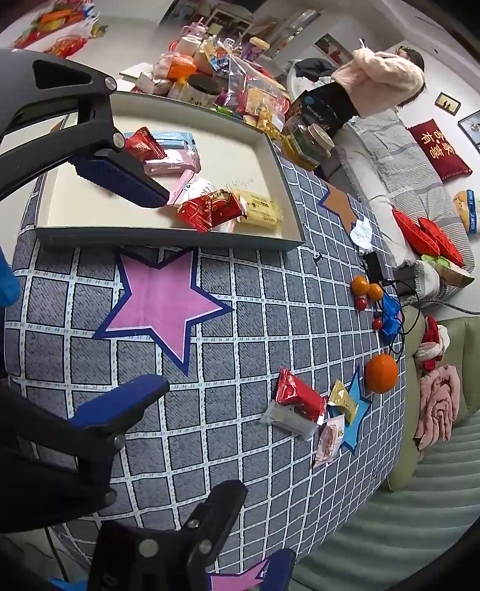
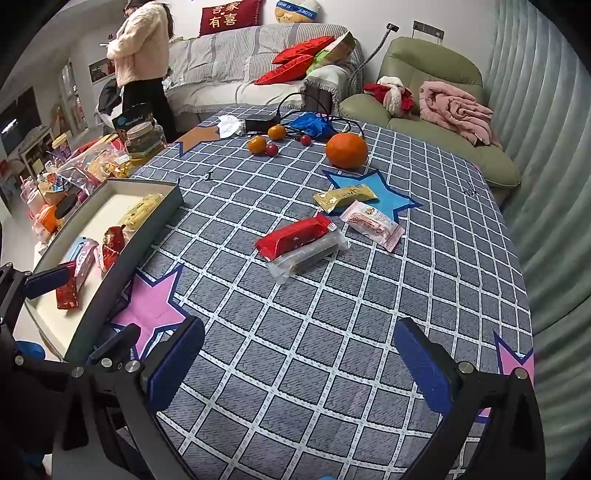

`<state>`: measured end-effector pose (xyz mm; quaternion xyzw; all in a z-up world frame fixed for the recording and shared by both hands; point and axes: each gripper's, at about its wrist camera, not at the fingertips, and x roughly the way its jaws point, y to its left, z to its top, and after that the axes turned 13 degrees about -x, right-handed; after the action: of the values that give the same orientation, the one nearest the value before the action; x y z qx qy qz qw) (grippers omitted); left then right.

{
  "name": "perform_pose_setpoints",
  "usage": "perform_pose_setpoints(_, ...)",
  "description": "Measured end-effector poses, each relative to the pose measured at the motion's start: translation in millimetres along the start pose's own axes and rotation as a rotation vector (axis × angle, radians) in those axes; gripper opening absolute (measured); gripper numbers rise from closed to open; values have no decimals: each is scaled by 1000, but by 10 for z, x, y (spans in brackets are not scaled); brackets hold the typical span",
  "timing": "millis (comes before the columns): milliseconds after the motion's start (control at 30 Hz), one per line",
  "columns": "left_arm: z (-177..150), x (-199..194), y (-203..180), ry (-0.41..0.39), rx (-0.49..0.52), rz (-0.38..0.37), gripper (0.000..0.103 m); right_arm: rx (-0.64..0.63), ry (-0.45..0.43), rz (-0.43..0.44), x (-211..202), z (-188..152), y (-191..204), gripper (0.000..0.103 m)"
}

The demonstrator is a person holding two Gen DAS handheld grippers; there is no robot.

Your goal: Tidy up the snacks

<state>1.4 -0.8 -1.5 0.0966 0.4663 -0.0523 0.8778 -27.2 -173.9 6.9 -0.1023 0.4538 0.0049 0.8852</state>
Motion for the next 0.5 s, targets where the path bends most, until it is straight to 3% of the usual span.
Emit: perform_pose_setpoints(500,-3,2,30,2,-2,-1,94,1,-1,-2,-5,-9,-1,103)
